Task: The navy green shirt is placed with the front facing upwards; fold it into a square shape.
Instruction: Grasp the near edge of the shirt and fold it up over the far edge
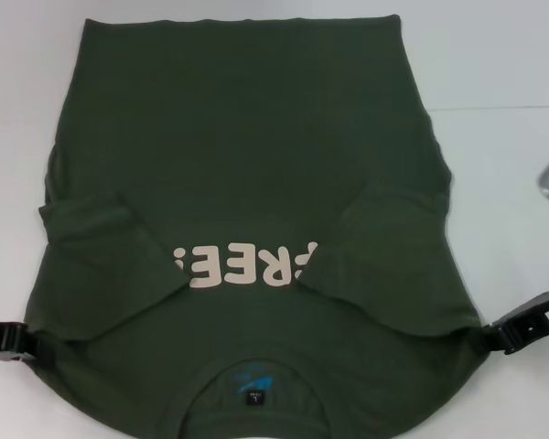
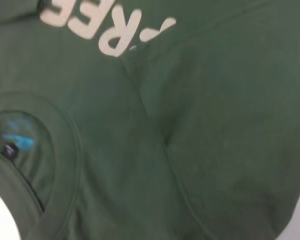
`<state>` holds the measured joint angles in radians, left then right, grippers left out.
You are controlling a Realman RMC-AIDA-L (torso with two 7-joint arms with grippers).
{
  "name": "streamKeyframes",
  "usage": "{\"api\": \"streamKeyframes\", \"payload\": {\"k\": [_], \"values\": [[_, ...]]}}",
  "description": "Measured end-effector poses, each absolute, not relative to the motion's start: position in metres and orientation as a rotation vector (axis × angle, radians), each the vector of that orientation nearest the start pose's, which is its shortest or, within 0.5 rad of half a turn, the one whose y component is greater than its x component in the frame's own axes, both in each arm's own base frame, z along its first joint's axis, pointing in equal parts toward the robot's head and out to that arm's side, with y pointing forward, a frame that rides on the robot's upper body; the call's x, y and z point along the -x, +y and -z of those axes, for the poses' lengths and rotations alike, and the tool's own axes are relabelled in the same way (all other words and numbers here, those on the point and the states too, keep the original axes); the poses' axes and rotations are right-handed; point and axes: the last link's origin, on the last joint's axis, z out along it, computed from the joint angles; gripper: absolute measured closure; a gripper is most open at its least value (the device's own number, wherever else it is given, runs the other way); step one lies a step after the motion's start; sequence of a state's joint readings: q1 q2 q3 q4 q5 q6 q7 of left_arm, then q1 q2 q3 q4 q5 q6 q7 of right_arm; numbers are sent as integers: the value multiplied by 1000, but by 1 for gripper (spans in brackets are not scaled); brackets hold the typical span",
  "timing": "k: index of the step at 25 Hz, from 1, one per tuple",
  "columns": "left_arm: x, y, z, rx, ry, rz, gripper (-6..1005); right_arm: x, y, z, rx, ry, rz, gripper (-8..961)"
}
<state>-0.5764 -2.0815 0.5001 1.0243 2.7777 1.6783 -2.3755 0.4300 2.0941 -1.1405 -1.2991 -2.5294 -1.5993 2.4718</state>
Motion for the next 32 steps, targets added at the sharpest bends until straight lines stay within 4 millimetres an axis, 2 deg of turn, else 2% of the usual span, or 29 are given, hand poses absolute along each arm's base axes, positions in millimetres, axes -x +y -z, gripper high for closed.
{"api": "streamKeyframes", "payload": {"k": [2,3,7,12,14,22,28,32], "values": [[326,314,-58,2238,-1759,-29,936,-273,312,-27,2488,1368,125,913],[326,314,-58,2238,-1759,-29,936,-273,312,-27,2488,1368,125,913],[332,312,-51,2282,-1738,123,936,-298,298,-23,2495,1423,-107,913],[334,312,-49,2321,-1671,183,936,-319,276,-19,2531,1317,-461,913],[334,311,-50,2347,-1625,194,935,-326,269,-17,2524,1268,-535,913],[342,292,-39,2463,-1343,346,935,-349,241,-6,2494,1084,-669,913],[353,268,-35,2514,-1184,439,935,-360,208,-4,2451,894,-754,912],[353,252,-36,2583,-1092,472,935,-365,185,-7,2402,806,-801,912]]}}
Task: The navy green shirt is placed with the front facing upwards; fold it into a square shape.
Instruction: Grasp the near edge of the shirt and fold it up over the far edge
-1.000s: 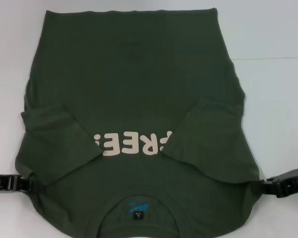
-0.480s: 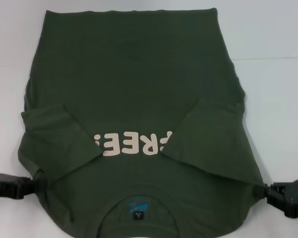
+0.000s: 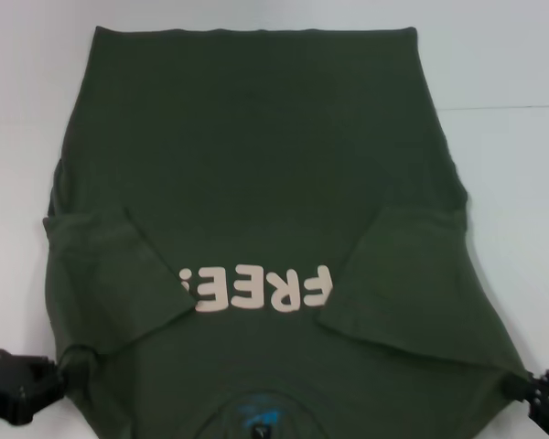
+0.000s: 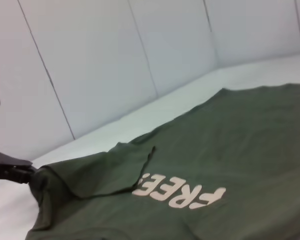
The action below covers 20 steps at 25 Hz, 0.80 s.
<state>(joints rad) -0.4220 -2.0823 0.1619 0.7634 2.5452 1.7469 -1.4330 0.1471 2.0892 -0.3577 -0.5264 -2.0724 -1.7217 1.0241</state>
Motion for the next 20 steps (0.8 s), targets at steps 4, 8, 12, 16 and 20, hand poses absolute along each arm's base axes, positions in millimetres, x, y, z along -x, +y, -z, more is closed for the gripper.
{"api": "streamKeyframes", "payload": {"k": [4,8,12,16,20], "values": [[353,236,-40,2639,-1024,492,936,-370,163,-8,2383,779,-807,912],[354,219,-47,2668,-1018,501,936,-369,144,-8,2380,738,-838,912],[353,204,-60,2671,-1017,555,936,-366,128,-9,2377,705,-880,912],[356,204,-64,2641,-1015,546,935,-366,129,-10,2338,687,-892,912],[360,209,-66,2561,-1006,577,935,-366,141,-15,2293,663,-910,912]]}}
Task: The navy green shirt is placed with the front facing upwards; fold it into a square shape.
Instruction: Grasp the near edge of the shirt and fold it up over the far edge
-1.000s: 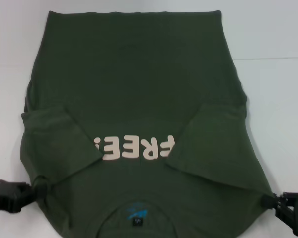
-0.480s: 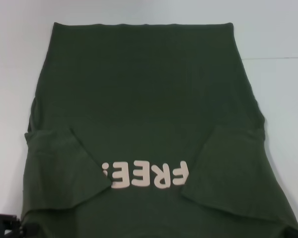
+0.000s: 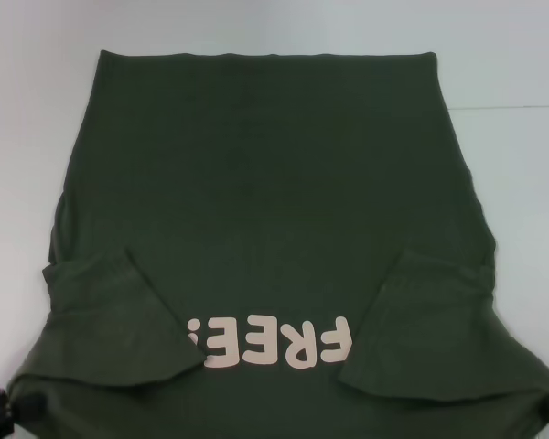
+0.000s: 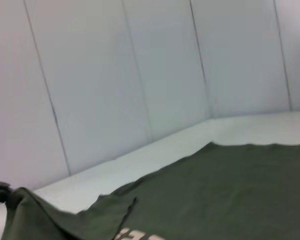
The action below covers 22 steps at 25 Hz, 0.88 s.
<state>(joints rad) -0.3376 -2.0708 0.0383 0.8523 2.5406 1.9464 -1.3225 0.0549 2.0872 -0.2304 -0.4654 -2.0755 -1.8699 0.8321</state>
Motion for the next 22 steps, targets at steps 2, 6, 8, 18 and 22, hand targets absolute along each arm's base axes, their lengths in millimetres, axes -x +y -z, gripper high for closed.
{"api": "streamKeyframes", "payload": {"k": [2,6,8,18,22], "values": [[361,209,-67,2532,-991,600,935,-365,147,-17,2278,648,-916,912],[362,211,-69,2481,-970,646,936,-365,155,-22,2242,626,-916,913],[362,213,-69,2456,-959,660,936,-366,156,-25,2219,620,-917,913],[360,215,-67,2475,-791,673,935,-371,146,-32,2161,609,-897,913],[357,209,-66,2504,-708,680,935,-372,133,-33,2141,586,-891,913]]}}
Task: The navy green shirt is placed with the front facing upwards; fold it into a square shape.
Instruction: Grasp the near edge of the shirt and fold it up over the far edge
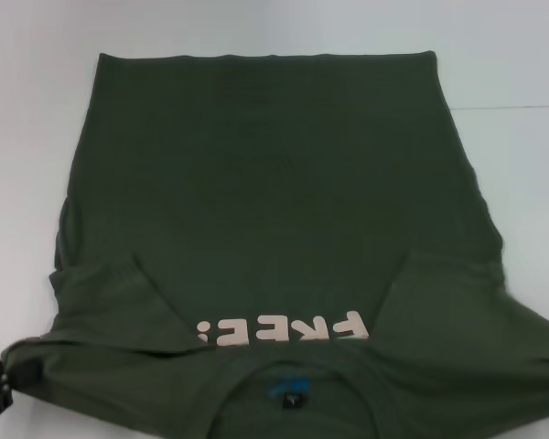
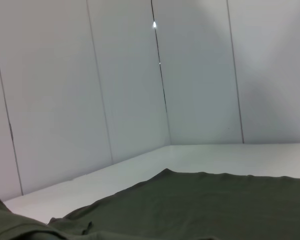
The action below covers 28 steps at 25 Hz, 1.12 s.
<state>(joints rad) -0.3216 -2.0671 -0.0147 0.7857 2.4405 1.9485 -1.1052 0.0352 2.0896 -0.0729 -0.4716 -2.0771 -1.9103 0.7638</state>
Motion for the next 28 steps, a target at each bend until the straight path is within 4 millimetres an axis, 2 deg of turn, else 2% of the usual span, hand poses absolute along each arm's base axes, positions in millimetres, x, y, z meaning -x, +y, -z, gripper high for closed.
{"api": "streamKeyframes", "payload": {"k": [2,7,15,18,28], "values": [[353,204,-67,2539,-634,704,935,-373,123,-33,2139,565,-881,913],[351,197,-69,2570,-572,701,936,-372,95,-33,2108,529,-871,912],[355,187,-72,2563,-530,672,936,-369,74,-18,2093,535,-876,912],[355,193,-72,2558,-518,665,936,-368,81,-18,2085,525,-892,912],[367,215,-67,2437,-592,613,935,-373,128,-31,2023,601,-936,913]]}}
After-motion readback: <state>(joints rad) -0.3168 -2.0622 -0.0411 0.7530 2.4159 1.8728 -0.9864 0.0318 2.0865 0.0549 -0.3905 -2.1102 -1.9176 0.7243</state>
